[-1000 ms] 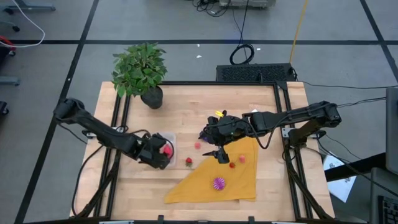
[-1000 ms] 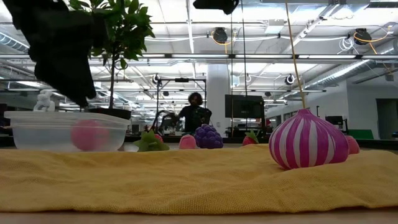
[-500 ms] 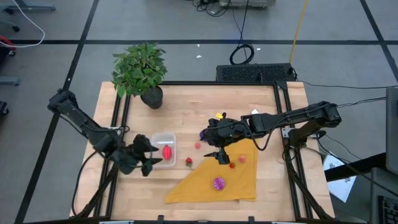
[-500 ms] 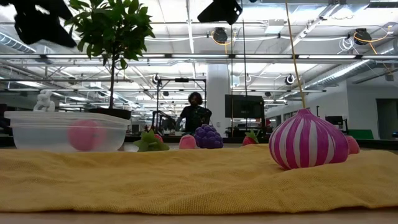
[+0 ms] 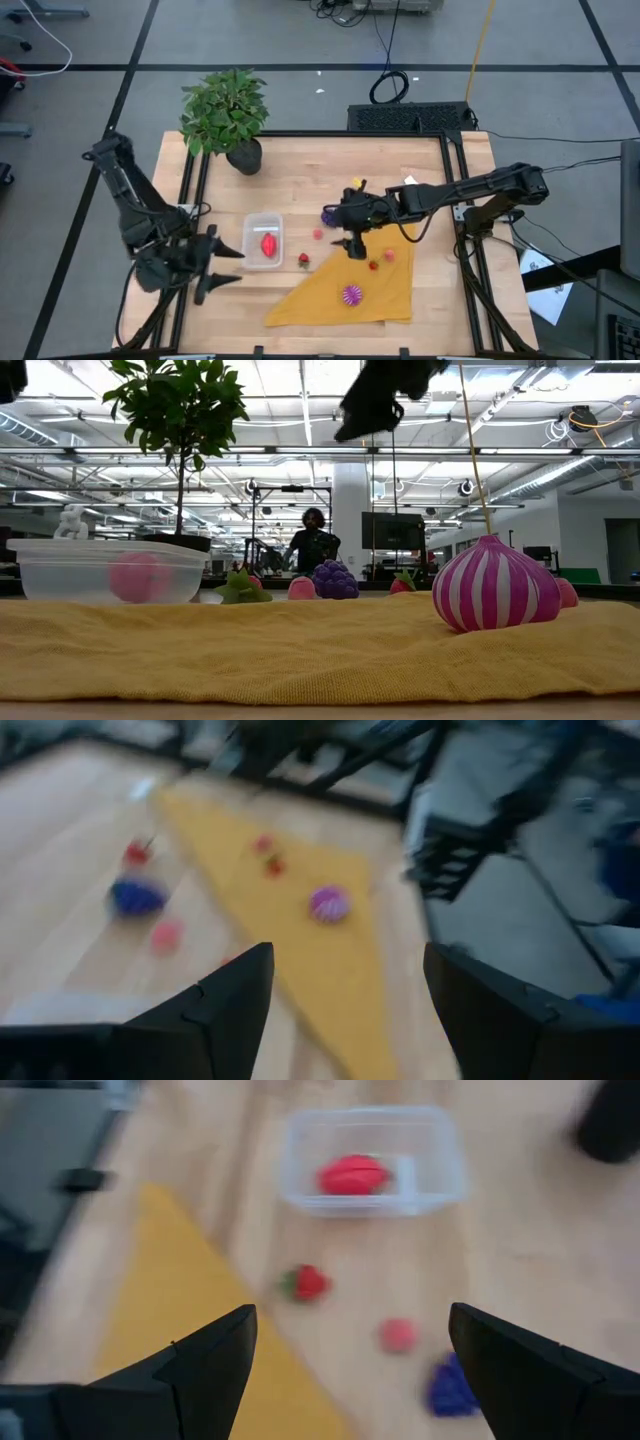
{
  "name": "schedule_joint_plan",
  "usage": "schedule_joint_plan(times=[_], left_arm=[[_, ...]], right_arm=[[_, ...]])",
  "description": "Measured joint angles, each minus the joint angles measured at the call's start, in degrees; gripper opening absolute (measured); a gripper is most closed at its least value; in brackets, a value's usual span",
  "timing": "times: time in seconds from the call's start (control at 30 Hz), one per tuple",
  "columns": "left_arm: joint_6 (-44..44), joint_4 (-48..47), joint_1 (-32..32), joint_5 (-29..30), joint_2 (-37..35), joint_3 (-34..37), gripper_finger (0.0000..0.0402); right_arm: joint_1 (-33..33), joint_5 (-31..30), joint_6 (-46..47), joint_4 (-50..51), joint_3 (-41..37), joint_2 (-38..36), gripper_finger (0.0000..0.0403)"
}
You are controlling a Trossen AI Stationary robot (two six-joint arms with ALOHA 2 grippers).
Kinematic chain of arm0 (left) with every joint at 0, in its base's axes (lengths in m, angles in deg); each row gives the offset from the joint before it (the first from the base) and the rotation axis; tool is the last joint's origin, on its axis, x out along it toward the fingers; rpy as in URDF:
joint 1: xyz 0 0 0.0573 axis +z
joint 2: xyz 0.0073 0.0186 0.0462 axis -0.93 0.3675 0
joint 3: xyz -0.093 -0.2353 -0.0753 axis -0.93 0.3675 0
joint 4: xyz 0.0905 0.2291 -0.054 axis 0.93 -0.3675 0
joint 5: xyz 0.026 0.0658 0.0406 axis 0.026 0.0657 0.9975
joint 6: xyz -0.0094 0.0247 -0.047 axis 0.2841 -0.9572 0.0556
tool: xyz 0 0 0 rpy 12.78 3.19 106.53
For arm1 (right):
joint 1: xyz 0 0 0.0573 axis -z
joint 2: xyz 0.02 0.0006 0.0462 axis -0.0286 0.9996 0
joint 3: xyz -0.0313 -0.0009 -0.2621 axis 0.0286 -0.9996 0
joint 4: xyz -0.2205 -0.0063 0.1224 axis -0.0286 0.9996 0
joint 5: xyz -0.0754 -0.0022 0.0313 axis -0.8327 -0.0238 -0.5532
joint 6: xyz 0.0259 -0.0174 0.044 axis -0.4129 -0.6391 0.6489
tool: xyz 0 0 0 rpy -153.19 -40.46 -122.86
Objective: Pick and placing Produce into tupperware
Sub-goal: Put the purple grapes into the transparent bin
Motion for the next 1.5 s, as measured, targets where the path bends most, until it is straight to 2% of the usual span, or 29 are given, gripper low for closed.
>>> schedule_joint_plan(times=[0.13, 0.23, 0.47, 0.73, 1.1, 1.37, 1.5], left_arm=[[-12.7, 9.1, -4.7, 3.0, 0.1, 0.0, 0.0262], [-16.3, 10.7, -7.0, 5.2, 0.2, 0.0, 0.0261], [-17.6, 10.8, -9.2, 8.5, 0.2, 0.0, 0.0263], [-17.6, 10.5, -9.3, 8.5, 0.2, 0.0, 0.0264], [-17.6, 10.5, -9.2, 8.6, 0.2, 0.0, 0.0260], [-17.5, 10.5, -9.2, 10.2, 0.2, 0.0, 0.0263], [-17.2, 10.3, -9.2, 10.2, 0.2, 0.0, 0.0260]], right_arm=[[1.8, -2.5, 2.3, -3.6, -3.5, 0.1, 0.0322], [3.2, -2.5, 4.8, -7.4, -6.6, 0.0, 0.0322], [6.4, -1.8, 10.4, -12.0, -10.3, 0.1, 0.0322], [8.1, -1.7, 9.5, -13.2, -10.2, 0.3, 0.0322], [8.6, -2.1, 7.8, 0.2, 0.8, 0.4, 0.0322], [10.5, -1.9, 9.6, 6.4, 3.8, 6.9, 0.0322], [11.5, -1.6, 9.6, 6.3, 3.9, 9.9, 0.0322]])
